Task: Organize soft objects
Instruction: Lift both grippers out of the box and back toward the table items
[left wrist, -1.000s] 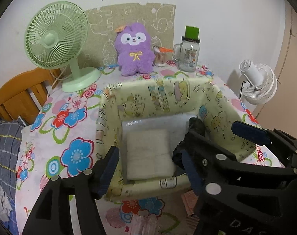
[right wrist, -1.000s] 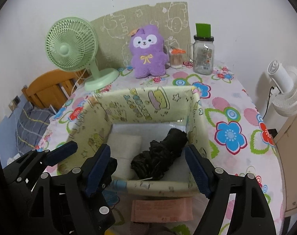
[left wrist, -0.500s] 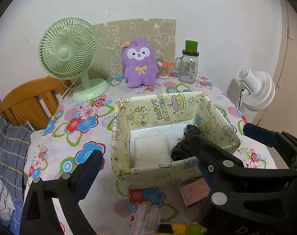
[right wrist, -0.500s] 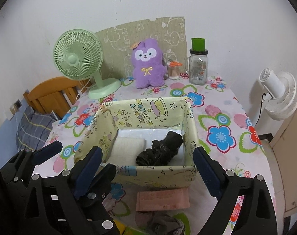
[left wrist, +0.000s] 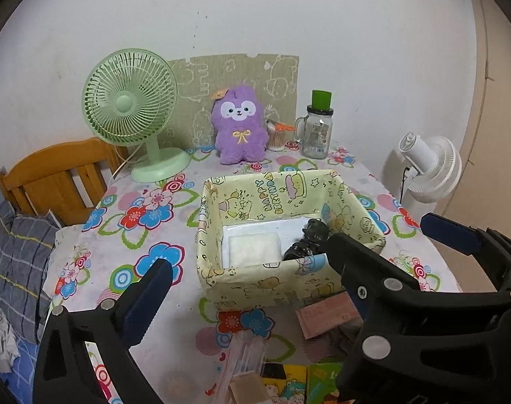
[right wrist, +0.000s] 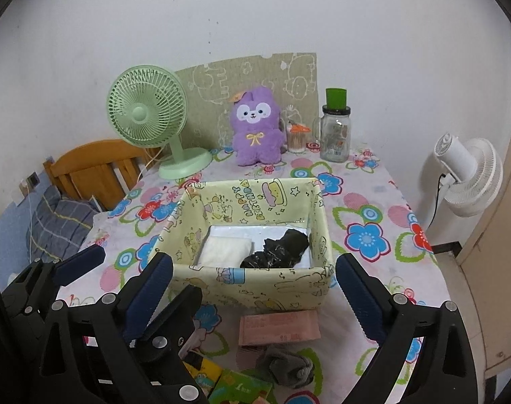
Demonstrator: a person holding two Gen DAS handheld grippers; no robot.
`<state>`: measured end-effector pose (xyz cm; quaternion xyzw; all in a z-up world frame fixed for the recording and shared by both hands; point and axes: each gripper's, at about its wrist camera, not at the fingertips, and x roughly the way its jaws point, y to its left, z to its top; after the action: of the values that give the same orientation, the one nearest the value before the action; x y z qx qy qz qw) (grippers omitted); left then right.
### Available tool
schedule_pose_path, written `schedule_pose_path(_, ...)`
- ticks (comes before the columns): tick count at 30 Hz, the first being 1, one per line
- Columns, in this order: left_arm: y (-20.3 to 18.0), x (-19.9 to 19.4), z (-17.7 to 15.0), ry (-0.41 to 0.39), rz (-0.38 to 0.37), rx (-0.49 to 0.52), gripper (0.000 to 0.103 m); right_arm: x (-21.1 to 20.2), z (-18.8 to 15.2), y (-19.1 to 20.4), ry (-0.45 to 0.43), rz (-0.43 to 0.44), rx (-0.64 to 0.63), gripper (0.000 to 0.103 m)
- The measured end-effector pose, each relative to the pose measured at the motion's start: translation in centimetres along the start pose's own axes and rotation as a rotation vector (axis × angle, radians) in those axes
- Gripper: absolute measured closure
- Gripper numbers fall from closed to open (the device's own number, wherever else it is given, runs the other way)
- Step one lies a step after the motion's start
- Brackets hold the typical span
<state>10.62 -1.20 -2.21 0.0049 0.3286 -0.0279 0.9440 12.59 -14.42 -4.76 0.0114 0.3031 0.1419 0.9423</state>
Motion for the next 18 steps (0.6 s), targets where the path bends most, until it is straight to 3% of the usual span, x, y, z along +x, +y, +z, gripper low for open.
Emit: schedule_pose_path(18, -0.1, -4.5, -2.3, -0.07, -0.006, -0.025, 0.0, -4.8, -2.1, 1.5, -0.076, -0.033, -0.033, 0.004)
